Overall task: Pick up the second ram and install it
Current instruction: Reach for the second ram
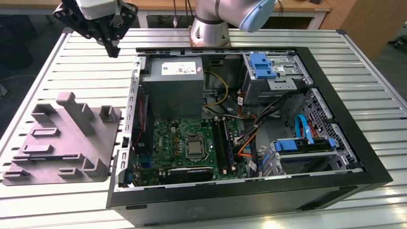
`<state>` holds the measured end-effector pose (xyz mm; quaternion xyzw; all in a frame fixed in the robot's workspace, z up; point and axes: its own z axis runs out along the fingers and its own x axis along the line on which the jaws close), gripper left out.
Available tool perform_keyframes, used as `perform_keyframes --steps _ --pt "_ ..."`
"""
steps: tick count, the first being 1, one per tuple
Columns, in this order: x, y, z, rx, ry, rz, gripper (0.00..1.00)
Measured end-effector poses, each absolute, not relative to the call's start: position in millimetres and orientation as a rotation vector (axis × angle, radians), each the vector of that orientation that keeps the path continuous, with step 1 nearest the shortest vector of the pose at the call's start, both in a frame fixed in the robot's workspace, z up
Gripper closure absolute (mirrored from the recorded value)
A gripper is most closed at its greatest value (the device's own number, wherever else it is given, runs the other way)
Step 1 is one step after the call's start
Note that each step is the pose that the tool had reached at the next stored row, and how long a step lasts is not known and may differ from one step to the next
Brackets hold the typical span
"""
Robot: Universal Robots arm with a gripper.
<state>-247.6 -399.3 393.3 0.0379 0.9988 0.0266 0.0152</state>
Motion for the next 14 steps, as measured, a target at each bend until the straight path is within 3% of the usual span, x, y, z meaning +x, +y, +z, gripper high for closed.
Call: perform_keyframes --steps 14 --pt "-277 -400 393 0.118 3.105 0.088 0.9"
